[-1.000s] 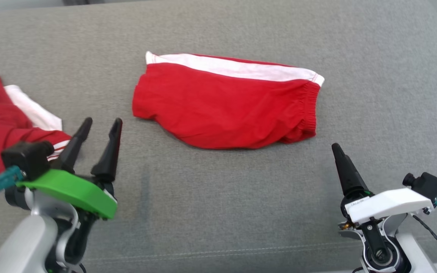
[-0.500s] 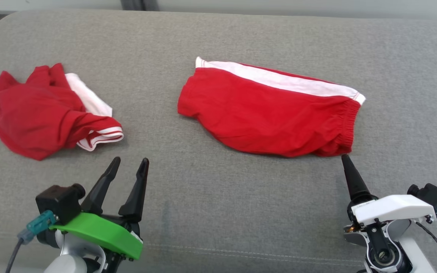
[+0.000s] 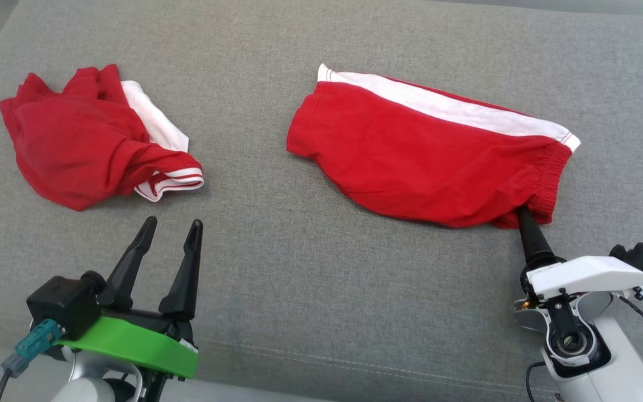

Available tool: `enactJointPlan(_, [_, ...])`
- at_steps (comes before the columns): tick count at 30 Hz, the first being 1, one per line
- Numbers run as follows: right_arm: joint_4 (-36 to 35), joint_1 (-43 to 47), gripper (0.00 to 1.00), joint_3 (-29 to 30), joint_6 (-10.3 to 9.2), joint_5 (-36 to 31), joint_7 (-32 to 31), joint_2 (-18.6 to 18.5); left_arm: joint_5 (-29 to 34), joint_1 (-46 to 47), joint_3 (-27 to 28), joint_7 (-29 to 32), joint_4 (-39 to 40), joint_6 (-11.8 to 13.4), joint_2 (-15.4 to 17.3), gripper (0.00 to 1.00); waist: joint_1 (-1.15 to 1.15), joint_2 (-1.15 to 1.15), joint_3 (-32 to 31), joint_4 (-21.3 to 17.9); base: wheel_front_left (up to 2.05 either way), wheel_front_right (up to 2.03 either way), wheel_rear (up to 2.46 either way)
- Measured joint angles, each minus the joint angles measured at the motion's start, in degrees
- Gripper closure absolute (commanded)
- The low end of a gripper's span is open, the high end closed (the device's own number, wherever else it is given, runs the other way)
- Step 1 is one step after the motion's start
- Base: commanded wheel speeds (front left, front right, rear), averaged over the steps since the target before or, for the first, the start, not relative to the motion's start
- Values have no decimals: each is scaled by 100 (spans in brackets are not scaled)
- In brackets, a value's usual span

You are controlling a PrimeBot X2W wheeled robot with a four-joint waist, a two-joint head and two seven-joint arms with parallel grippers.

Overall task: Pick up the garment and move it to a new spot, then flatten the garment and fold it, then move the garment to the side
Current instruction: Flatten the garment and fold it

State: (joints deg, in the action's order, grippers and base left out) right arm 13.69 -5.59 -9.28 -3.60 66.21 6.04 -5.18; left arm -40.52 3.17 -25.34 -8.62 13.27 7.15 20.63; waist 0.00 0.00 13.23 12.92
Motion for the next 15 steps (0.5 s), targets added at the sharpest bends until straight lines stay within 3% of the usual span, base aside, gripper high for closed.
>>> enactJointPlan(6, [276,-240,0,108,86,103,8,-5,176,-123,152,8,67,0,-92,0,0,0,132,93,0,0,0])
enactJointPlan(11, [498,-406,0,194,275,313,101,10,261,-257,300,85,119,0,-178,0,0,0,169,102,0,0,0])
enactJointPlan(12, [539,-447,7,180,291,324,100,16,291,-287,345,91,135,0,-185,0,0,0,169,91,0,0,0])
enactJointPlan(13, [566,-479,46,179,310,341,100,19,305,-321,374,102,162,0,-185,0,0,0,172,75,0,0,0])
enactJointPlan(14, [591,-511,46,174,334,352,99,22,308,-350,392,109,186,0,-190,0,0,0,178,60,0,0,0])
enactJointPlan(15, [628,-547,55,172,378,363,99,22,309,-363,398,130,200,0,-201,0,0,0,186,45,0,0,0])
